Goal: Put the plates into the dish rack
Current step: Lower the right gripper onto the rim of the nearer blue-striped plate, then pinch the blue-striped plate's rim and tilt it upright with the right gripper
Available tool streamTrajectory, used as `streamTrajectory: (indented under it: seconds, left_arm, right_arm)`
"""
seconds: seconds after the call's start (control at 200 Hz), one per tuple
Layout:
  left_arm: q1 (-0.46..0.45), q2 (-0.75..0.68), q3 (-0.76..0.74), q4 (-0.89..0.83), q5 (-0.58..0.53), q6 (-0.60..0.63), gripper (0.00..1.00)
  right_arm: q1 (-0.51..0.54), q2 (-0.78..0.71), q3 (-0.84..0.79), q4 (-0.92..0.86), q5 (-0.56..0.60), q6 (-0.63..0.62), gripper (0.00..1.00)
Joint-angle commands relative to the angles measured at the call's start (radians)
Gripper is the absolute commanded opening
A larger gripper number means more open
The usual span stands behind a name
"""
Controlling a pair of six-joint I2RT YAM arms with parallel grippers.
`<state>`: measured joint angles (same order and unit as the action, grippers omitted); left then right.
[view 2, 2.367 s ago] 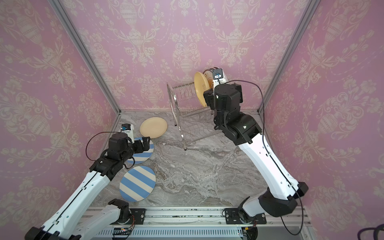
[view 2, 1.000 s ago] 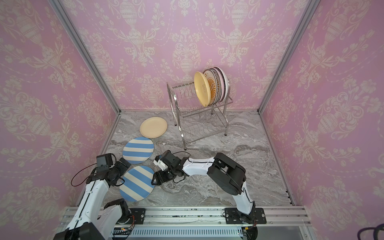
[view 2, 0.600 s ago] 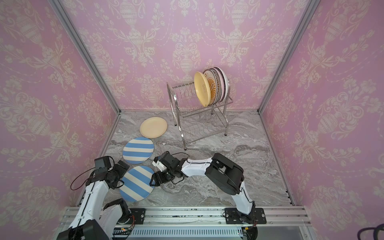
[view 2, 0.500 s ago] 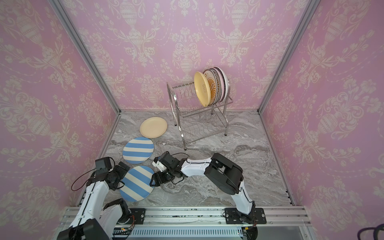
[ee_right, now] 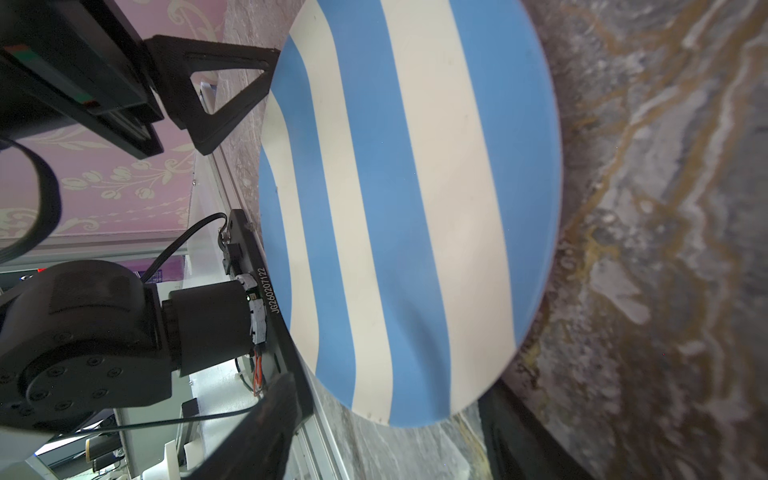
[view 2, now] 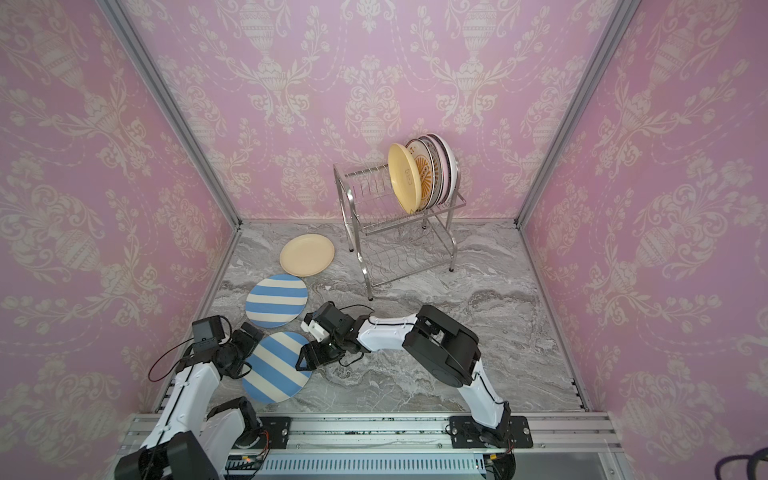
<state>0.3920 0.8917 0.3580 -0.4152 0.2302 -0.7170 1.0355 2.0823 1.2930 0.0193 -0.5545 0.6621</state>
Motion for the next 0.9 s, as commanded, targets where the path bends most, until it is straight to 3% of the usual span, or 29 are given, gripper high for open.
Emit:
streamTrajectory:
  seconds: [0.0,0.115,0.35,0.896]
  left_arm:
    - [0.008,0.000,-0.042,-0.013,0.074,-0.023,0.99]
    - [0.007,-0.022,-0.044,-0.018,0.087,-0.026,0.99]
    - [0.007,-0.064,-0.084,-0.010,0.125,-0.054,0.99]
    - [-0.011,-0.091,-0.143,0.014,0.165,-0.072,0.99]
  right_arm:
    - [-0.005,0.037,0.006,-0.007,-0.007,0.031,0.68]
    - [-0.023,0.022,-0.042,0.061,-0.008,0.079,0.66]
    - [-0.094,0.006,-0.250,0.411,-0.052,0.285,0.60]
    - [-0.095,0.037,-0.257,0.458,-0.095,0.309,0.53]
